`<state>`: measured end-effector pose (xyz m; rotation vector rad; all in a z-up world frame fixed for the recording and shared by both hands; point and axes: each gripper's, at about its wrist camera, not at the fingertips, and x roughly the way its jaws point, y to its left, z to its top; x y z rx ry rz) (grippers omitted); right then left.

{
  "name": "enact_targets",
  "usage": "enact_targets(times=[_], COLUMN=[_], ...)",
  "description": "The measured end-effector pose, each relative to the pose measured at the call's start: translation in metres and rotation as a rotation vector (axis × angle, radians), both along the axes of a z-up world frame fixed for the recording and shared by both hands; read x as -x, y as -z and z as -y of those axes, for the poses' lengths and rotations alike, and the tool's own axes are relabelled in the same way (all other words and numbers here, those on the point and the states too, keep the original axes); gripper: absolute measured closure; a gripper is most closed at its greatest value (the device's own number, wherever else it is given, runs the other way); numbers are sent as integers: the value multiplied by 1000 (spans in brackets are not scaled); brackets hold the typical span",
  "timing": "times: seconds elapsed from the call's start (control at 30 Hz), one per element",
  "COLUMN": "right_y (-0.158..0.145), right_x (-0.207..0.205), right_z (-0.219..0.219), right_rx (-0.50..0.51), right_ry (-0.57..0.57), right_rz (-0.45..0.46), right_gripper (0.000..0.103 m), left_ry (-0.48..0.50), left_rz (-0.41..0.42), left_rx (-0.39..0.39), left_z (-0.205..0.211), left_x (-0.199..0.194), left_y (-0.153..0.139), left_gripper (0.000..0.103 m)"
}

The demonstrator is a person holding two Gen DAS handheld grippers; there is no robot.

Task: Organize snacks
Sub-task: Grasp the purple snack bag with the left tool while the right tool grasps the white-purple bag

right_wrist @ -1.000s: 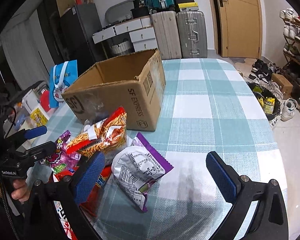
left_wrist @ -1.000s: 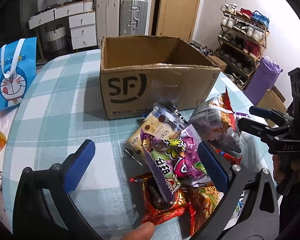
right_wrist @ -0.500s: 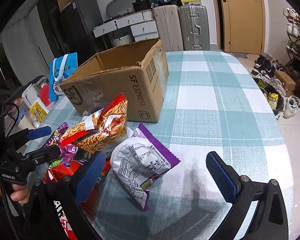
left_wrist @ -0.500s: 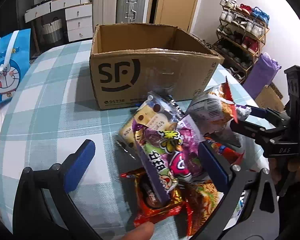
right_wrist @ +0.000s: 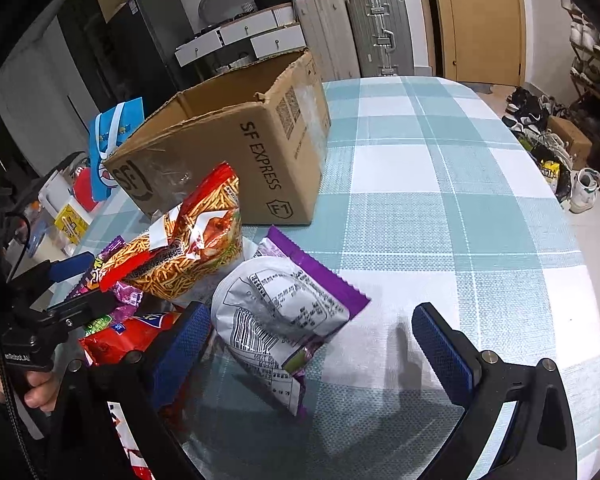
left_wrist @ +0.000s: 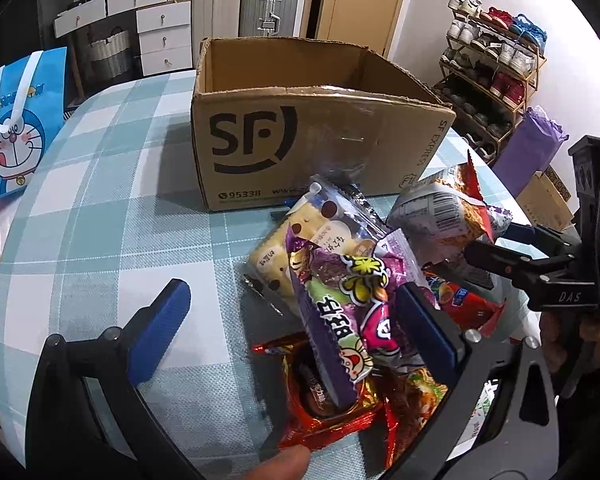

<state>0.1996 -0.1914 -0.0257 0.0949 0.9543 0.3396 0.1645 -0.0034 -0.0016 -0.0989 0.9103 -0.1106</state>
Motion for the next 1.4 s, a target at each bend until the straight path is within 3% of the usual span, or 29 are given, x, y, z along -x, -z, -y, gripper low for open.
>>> enact_targets(times=[0.2,0.33,0.4,0.53,0.67,0.73,0.8,1.07,1.1,1.13,1.4], right_y=[6,5,4,2,-3,-5,-6,-20,-23,-24,-32], right_x=[-1,3,4,5,6,7,6,13,14,14,18], right_z=[-5,-10,-11,-10,-8,-6,-4,3,6,7,16], right_rx=[-2,0,-7,-26,-53,-65,-82,-82,-82,-71,-79], right_ry=[-5,-31,-40,-49,-58,-57,-64,-61,-54,-46,-25], right_rz=[-29,-15,-9,-6,8,18,19,81,93,98,130], right_gripper=[1,4,15,21,28,32,47,60,78,89,92], left_ry=[15,53,72,113,124,127,128,113,106,100,85], left_rz=[-5,-15,-13,3,27,46,65,109,111,114,124], left_rx=[13,44,55,84,86,83,76,89,87,88,86], left_z=[3,7,9,13,15,15,15,8,7,5,-2], left_x=[0,0,1,5,9,12,15,25,26,26,25], left_y=[2,3,3,1,-3,-8,-12,-28,-29,-30,-32], left_gripper=[1,20,26,53,64,65,66,66,66,66,66])
